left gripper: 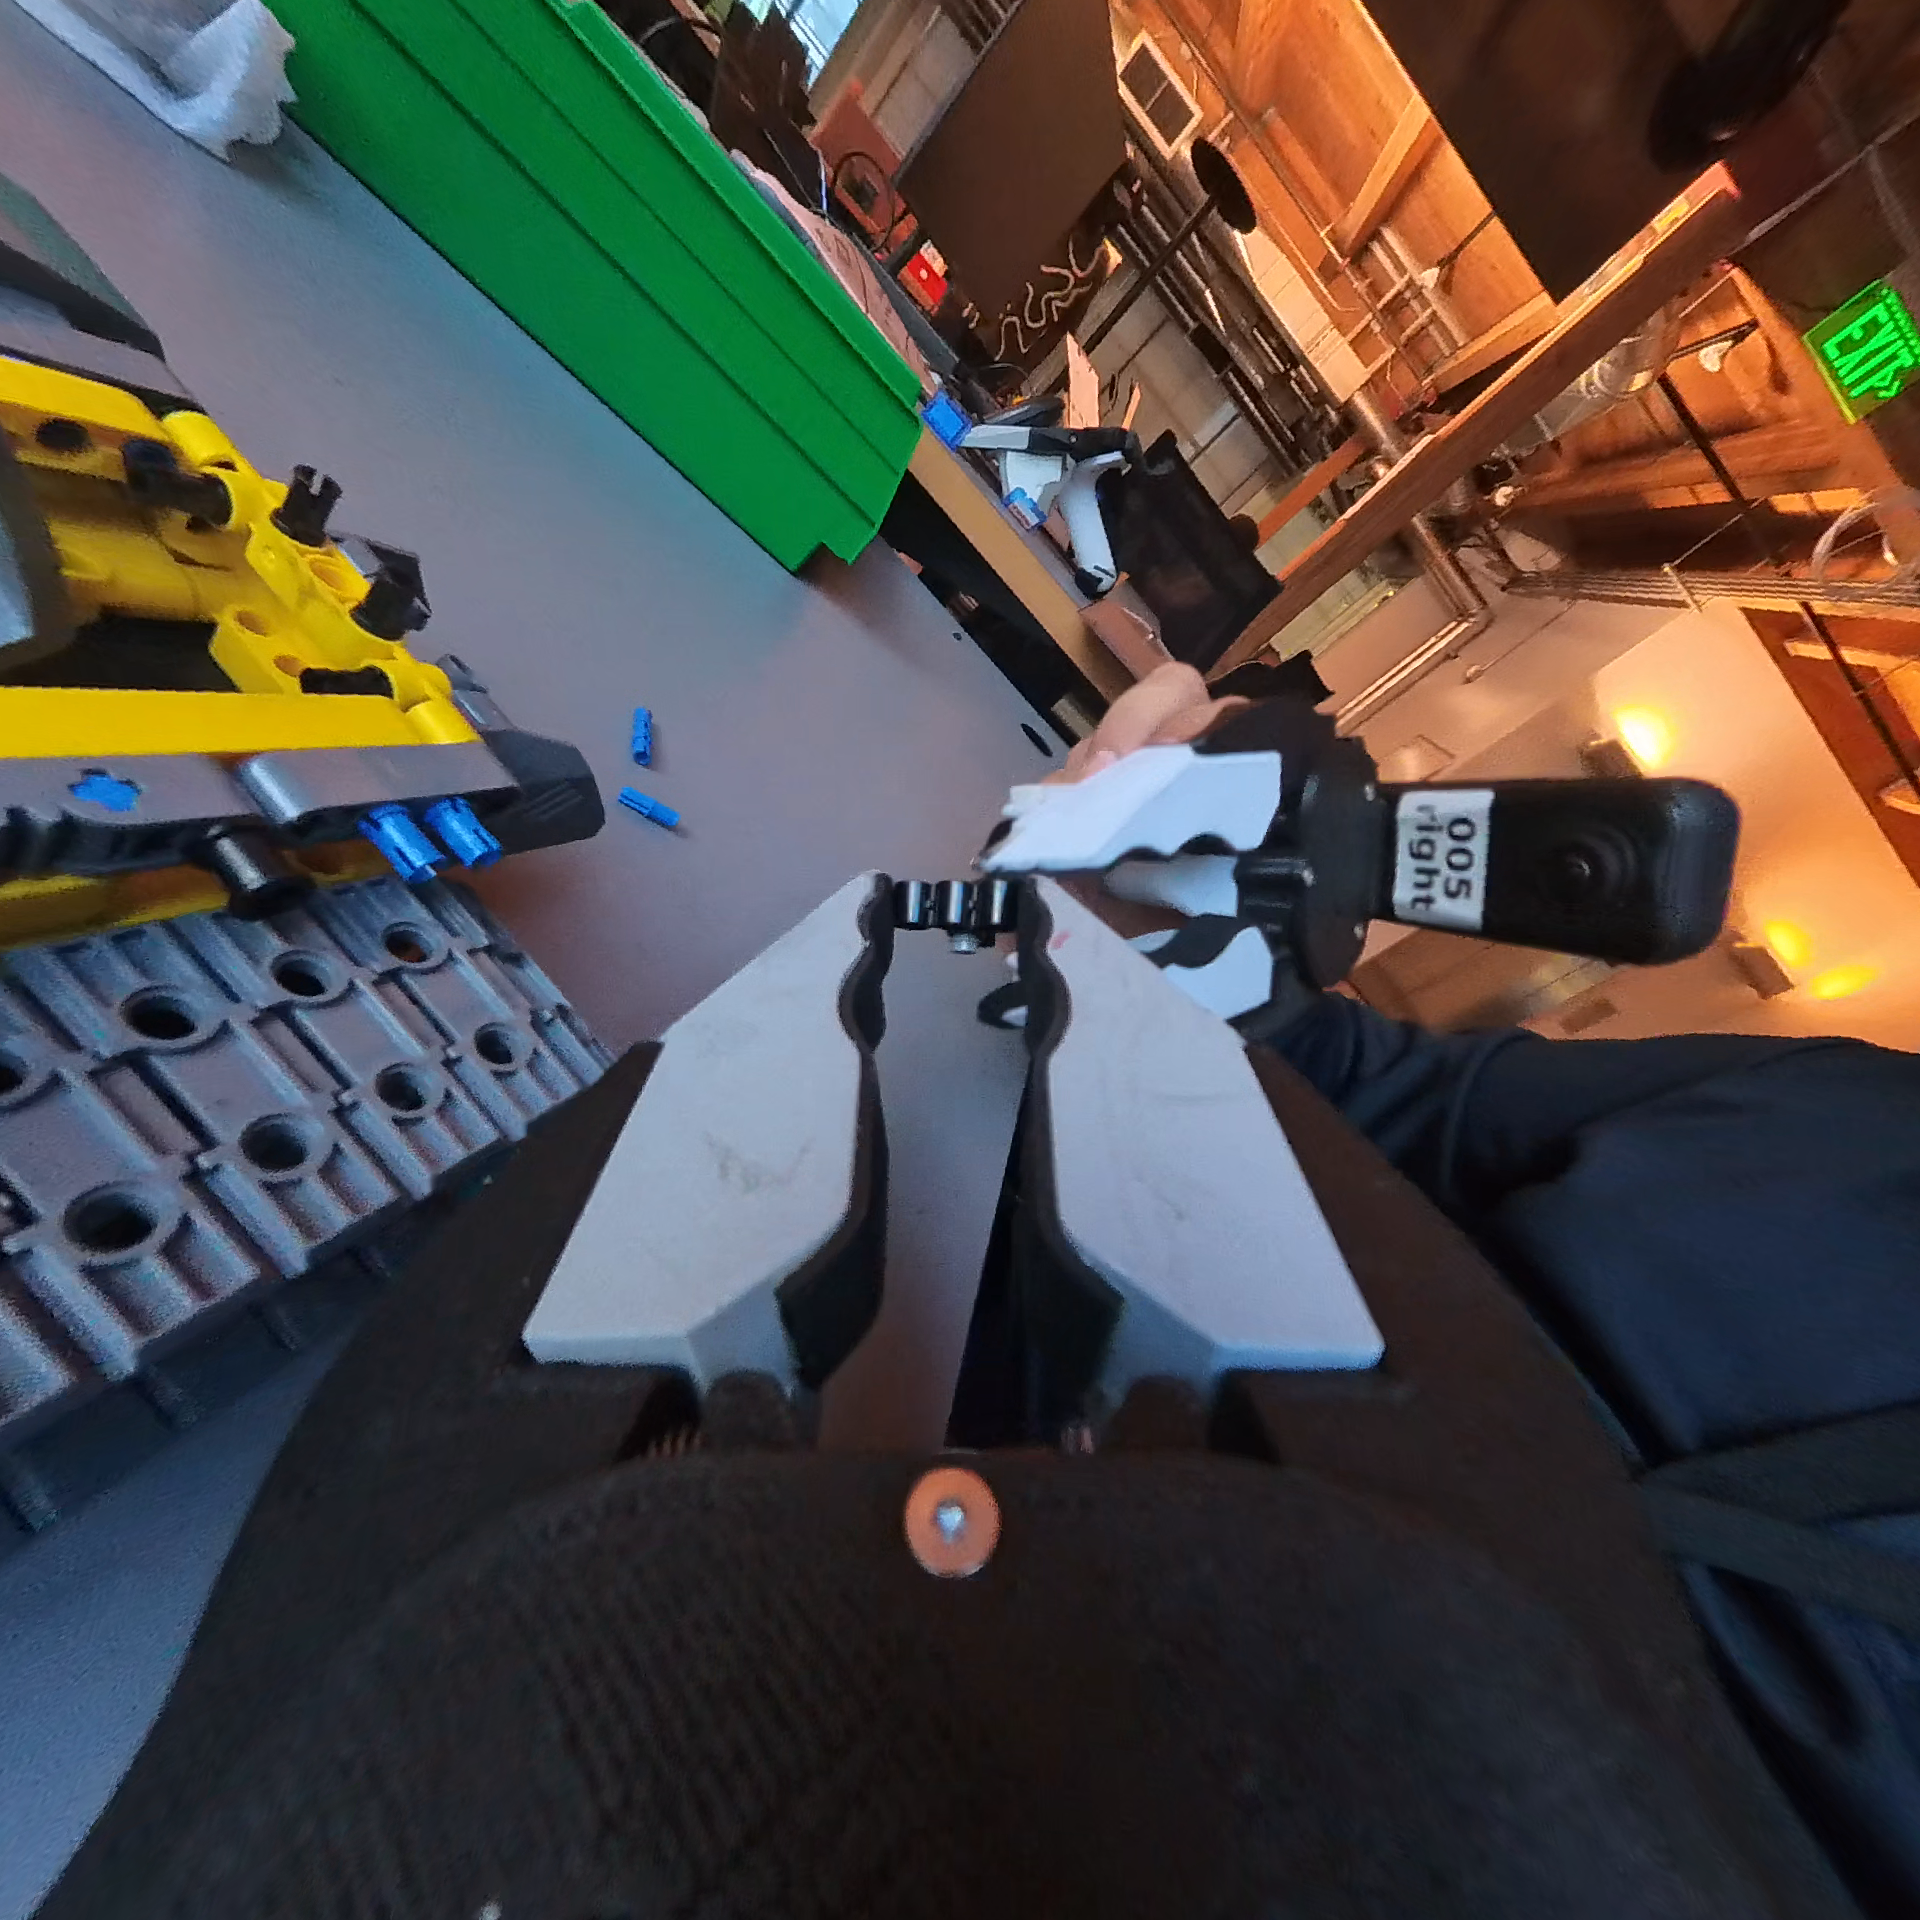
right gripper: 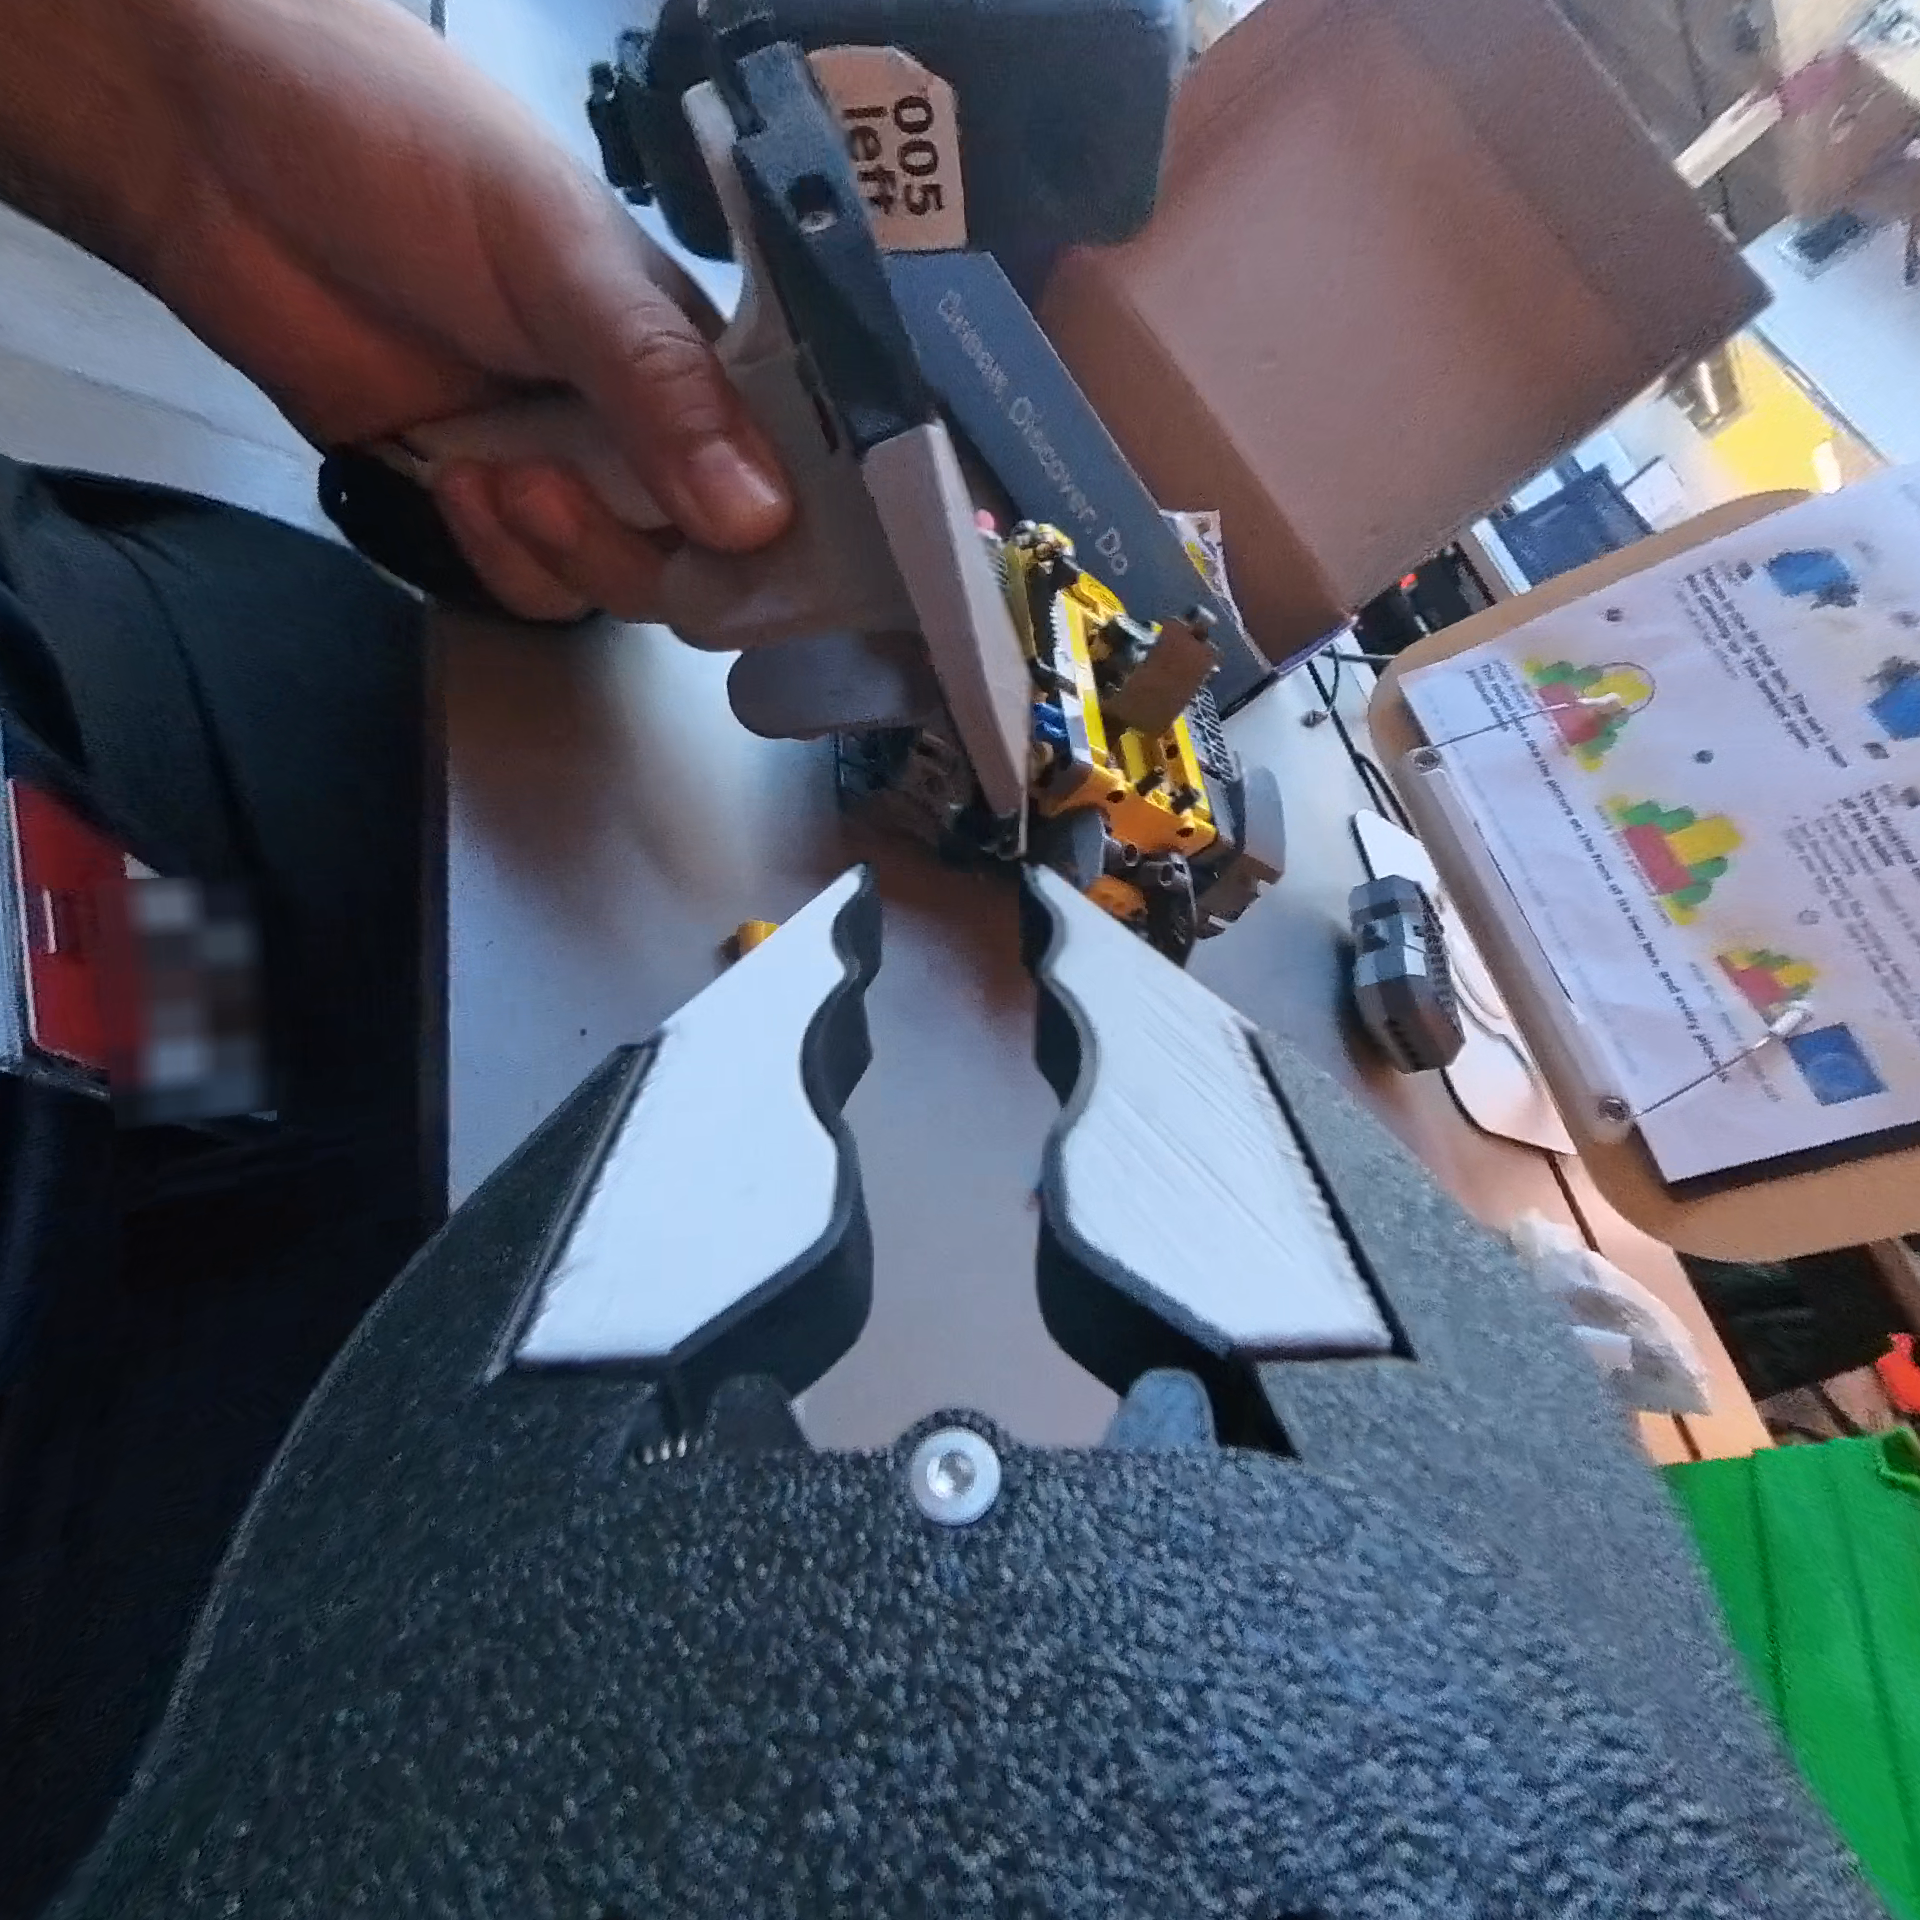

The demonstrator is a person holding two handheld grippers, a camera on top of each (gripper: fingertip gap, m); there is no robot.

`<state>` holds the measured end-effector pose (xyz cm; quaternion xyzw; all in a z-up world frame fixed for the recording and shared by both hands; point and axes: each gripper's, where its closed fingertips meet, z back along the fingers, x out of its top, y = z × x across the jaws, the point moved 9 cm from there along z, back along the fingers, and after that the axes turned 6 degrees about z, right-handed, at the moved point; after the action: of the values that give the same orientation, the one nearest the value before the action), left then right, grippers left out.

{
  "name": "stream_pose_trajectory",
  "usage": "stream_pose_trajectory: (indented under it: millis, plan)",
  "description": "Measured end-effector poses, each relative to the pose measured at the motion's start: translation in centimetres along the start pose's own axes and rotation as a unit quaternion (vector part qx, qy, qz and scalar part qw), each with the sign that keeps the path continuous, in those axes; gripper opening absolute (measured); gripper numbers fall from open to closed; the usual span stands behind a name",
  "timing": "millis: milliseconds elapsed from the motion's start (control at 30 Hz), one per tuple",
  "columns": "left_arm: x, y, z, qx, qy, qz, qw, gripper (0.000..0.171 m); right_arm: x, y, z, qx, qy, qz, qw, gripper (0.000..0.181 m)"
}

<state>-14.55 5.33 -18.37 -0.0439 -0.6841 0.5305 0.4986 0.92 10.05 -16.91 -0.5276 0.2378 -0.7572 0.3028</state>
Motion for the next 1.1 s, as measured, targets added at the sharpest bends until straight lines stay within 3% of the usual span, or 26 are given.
stream_pose_trajectory:
  millis: [133,467,600,700,800,900,967,1100]
  plan:
    - [-0.2,-0.1,-0.3,0.000,0.006,0.002,1.000,0.021,0.0,0.1,-0.3,-0.020,0.010,0.009,1.000,0.009]
    - [-0.2,0.2,-0.3,0.010,0.012,0.016,1.000,0.021,-0.3,0.1,-0.7,-0.014,0.019,-0.007,1.000,0.007]
    - [-0.1,0.2,-0.3,0.028,0.038,-0.007,0.999,0.021,-1.1,-0.8,-0.7,0.048,-0.007,-0.133,0.990,0.006]
    - [0.2,-0.4,0.1,0.078,0.056,-0.101,0.990,0.022,-2.3,-1.7,-1.0,0.114,-0.011,-0.253,0.961,0.005]
    - [0.1,-1.5,0.1,0.144,0.101,-0.269,0.947,0.028,-3.4,-2.5,-1.1,0.159,-0.017,-0.345,0.925,0.006]
    - [-1.1,-2.8,-0.4,0.185,0.145,-0.444,0.865,0.026,-4.1,-2.5,-1.2,0.224,-0.018,-0.409,0.884,0.006]
    - [-1.8,-3.3,-0.5,0.200,0.143,-0.517,0.820,0.020,-4.5,-2.3,-1.4,0.261,-0.011,-0.442,0.858,0.005]
    - [-2.9,-3.7,-0.9,0.182,0.153,-0.558,0.795,0.014,-4.8,-2.0,-1.7,0.296,-0.014,-0.490,0.820,0.005]
